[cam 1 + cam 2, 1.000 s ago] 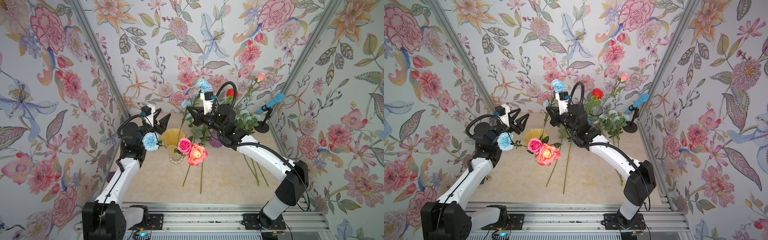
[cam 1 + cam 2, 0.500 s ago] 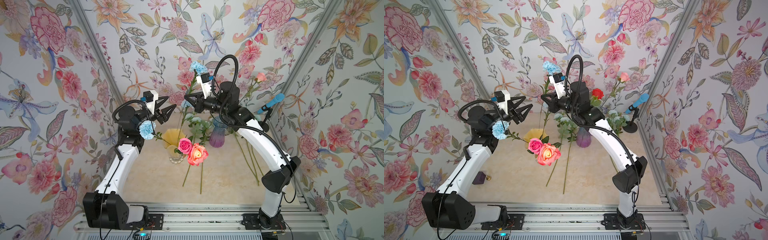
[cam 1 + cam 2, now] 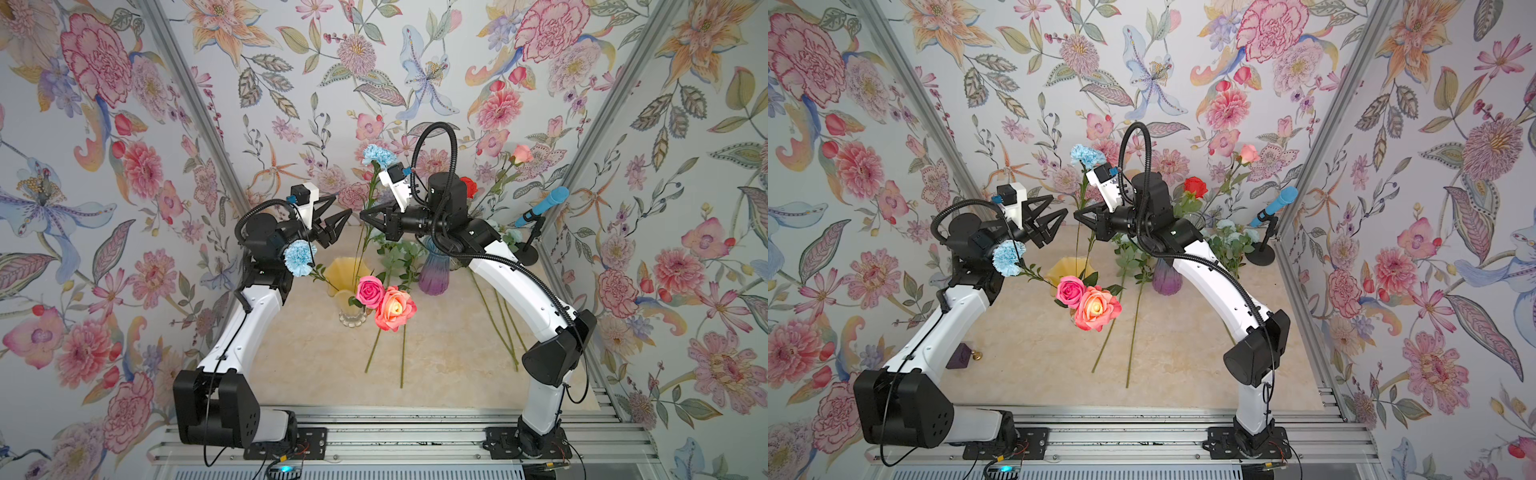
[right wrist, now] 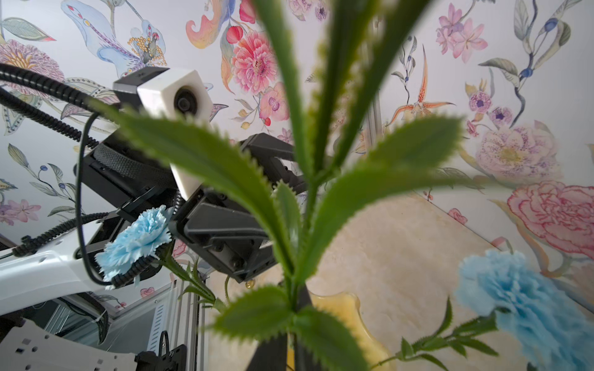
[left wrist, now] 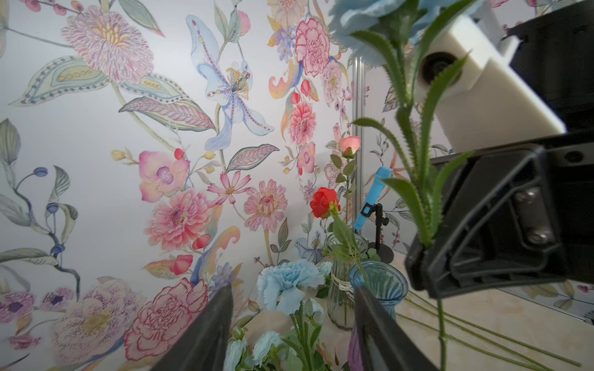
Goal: Pick out blue flowers from the vase
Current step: Pick up the flower from the vase.
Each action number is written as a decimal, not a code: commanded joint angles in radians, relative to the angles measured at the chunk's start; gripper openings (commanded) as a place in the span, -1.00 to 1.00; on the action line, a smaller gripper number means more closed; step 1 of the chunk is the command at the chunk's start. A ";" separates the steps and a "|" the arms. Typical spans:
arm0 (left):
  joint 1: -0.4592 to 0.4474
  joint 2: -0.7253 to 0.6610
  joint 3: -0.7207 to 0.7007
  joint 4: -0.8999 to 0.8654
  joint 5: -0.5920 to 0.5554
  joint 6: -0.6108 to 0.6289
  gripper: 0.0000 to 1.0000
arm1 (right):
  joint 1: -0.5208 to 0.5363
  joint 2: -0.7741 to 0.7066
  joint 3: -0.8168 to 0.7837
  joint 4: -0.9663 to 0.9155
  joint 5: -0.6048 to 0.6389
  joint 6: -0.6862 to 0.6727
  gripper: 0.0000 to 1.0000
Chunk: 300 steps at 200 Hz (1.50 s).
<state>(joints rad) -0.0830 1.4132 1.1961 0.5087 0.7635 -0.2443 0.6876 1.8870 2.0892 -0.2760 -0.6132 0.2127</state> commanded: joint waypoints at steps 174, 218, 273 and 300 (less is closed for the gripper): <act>0.119 -0.208 -0.182 -0.210 -0.685 -0.052 0.83 | 0.012 -0.076 -0.070 0.005 0.035 -0.049 -0.90; 0.199 -0.278 -0.181 -0.124 -0.417 -0.111 0.76 | 0.015 -0.074 -0.067 0.013 0.028 -0.043 -0.90; 0.200 -0.271 -0.103 0.105 0.145 -0.203 0.60 | 0.037 -0.053 -0.028 0.018 0.012 -0.039 -0.90; 0.196 -0.248 -0.086 0.092 0.266 -0.192 0.53 | 0.055 -0.031 0.003 0.018 0.001 -0.038 -0.90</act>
<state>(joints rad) 0.1177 1.1458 1.0798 0.5488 0.7948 -0.4065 0.7250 1.8477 2.0380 -0.2733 -0.5880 0.1864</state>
